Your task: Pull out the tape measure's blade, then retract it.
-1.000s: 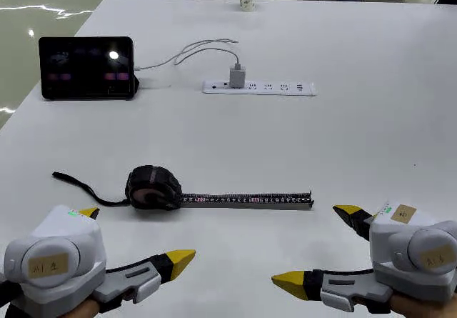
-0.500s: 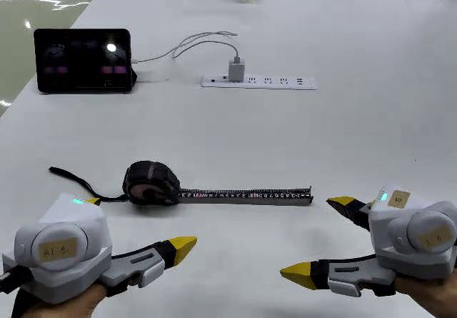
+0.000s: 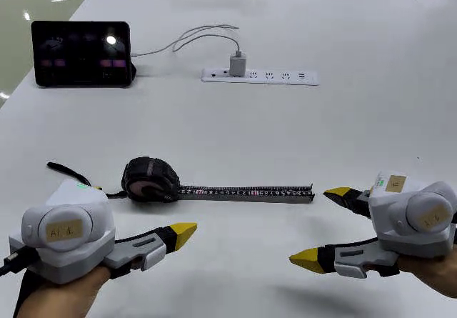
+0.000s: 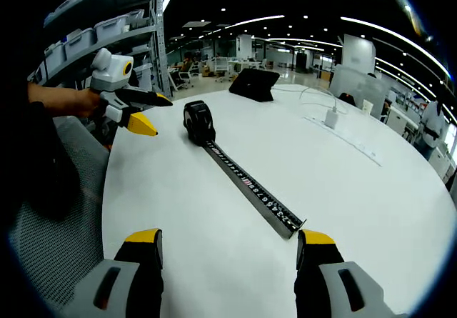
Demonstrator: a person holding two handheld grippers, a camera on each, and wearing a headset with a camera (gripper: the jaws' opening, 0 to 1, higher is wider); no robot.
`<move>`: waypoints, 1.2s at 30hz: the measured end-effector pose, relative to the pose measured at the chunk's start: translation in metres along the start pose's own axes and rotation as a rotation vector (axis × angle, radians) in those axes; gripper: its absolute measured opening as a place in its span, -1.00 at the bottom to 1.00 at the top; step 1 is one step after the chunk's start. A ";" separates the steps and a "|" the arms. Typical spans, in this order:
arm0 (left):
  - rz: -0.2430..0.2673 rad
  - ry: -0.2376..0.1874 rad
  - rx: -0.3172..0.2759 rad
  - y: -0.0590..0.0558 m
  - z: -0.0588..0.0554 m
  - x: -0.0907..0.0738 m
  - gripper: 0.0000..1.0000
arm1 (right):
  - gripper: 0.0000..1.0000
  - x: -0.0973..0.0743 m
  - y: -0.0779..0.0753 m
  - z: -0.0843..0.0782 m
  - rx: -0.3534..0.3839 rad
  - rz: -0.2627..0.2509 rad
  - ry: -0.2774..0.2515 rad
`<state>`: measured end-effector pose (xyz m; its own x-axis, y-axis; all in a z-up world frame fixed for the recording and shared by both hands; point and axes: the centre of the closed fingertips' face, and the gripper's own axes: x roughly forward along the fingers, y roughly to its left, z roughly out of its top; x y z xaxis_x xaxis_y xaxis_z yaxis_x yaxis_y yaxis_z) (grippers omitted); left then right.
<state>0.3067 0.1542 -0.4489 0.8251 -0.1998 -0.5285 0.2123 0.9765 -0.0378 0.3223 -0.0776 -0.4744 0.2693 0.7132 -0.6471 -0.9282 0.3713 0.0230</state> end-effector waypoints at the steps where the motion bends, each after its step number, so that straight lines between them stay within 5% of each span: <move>1: 0.000 0.000 0.000 0.001 0.001 0.002 0.98 | 0.51 0.001 -0.002 0.000 -0.009 0.002 0.005; 36: 0.018 0.012 -0.046 0.016 0.017 0.039 0.93 | -0.04 0.024 -0.051 -0.008 -0.222 0.119 0.153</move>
<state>0.3510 0.1605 -0.4557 0.8223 -0.1812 -0.5394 0.1728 0.9827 -0.0666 0.3744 -0.0844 -0.4972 0.1294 0.6399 -0.7575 -0.9889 0.1398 -0.0508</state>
